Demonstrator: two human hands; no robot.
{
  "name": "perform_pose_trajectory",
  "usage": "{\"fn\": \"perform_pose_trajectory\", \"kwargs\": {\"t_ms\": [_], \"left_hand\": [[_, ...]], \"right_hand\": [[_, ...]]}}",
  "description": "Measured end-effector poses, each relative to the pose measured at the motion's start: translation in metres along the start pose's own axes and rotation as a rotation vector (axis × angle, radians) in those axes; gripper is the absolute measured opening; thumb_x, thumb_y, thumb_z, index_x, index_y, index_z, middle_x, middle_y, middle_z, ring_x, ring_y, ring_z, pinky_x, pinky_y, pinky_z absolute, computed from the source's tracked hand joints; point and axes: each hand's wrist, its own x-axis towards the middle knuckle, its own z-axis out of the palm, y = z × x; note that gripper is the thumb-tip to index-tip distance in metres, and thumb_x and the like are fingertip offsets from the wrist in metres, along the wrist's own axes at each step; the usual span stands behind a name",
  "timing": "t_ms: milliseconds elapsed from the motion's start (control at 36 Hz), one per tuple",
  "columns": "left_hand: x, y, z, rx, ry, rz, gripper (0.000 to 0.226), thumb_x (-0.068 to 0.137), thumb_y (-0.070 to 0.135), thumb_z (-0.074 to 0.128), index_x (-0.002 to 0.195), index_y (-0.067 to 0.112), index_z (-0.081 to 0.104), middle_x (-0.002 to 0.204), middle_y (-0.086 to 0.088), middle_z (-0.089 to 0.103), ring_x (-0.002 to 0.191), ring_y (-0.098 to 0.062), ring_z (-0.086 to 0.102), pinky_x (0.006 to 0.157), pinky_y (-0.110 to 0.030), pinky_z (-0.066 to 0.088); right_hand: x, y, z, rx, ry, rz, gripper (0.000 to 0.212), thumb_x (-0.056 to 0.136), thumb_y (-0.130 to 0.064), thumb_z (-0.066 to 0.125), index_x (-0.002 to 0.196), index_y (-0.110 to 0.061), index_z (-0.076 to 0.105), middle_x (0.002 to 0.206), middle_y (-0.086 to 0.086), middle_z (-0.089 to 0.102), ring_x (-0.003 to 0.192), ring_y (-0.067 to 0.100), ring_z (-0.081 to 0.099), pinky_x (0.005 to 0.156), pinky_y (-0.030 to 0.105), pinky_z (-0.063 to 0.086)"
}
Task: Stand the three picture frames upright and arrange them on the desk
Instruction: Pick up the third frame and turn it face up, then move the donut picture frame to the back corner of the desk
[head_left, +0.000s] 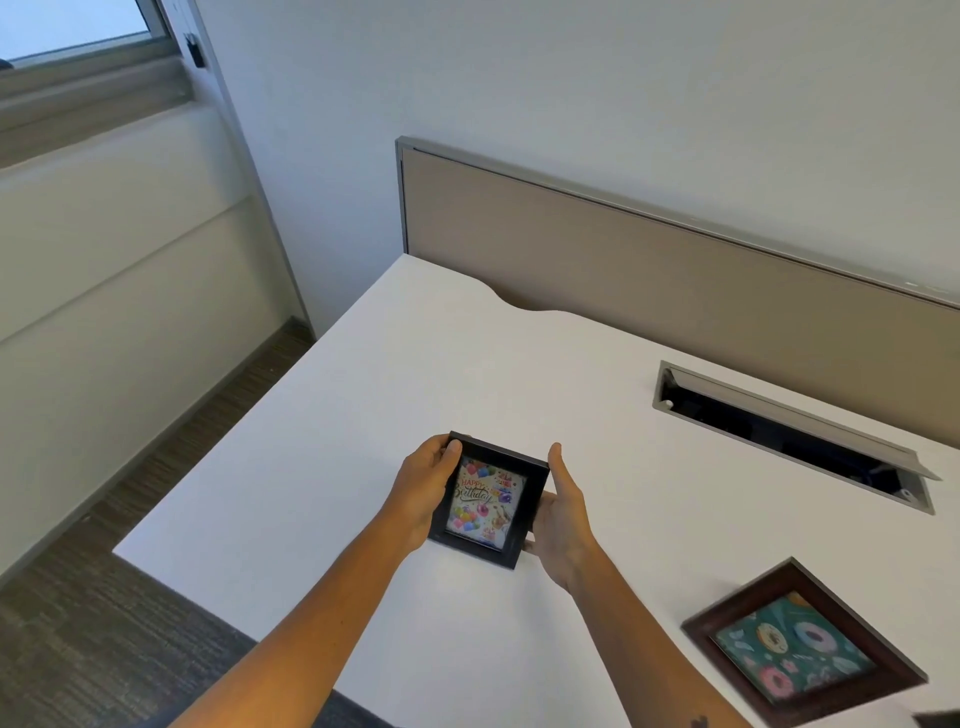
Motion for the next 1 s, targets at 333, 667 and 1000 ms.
{"fn": "perform_pose_trajectory", "kwargs": {"t_ms": [333, 667, 1000], "left_hand": [[-0.002, -0.002, 0.006, 0.017, 0.063, -0.007, 0.025, 0.108, 0.040, 0.053, 0.119, 0.022, 0.067, 0.099, 0.005, 0.081, 0.088, -0.004, 0.077, 0.059, -0.013, 0.058], [-0.016, -0.010, 0.031, 0.119, 0.276, 0.152, 0.045, 0.104, 0.040, 0.062, 0.144, 0.027, 0.048, 0.147, 0.001, 0.056, 0.135, -0.022, 0.057, 0.100, -0.041, 0.058], [-0.040, -0.010, 0.085, 0.875, 0.416, 0.667, 0.085, 0.099, 0.052, 0.059, 0.165, 0.013, 0.022, 0.177, -0.010, 0.009, 0.164, -0.035, -0.001, 0.125, -0.065, -0.003]], "right_hand": [[0.004, -0.003, -0.006, -0.049, -0.011, 0.031, 0.107, 0.072, -0.108, 0.038, 0.125, -0.027, 0.084, 0.127, 0.003, 0.083, 0.129, 0.027, 0.071, 0.123, 0.057, 0.040], [-0.008, 0.005, -0.030, -0.278, 0.165, -0.129, 0.091, 0.101, -0.084, 0.023, 0.132, -0.015, 0.074, 0.135, 0.007, 0.074, 0.125, 0.027, 0.066, 0.111, 0.048, 0.039], [-0.029, 0.018, -0.105, -1.228, 0.500, -0.749, 0.073, 0.110, -0.060, 0.032, 0.169, -0.019, 0.037, 0.182, 0.003, 0.020, 0.170, 0.023, 0.008, 0.137, 0.054, 0.004]]}}
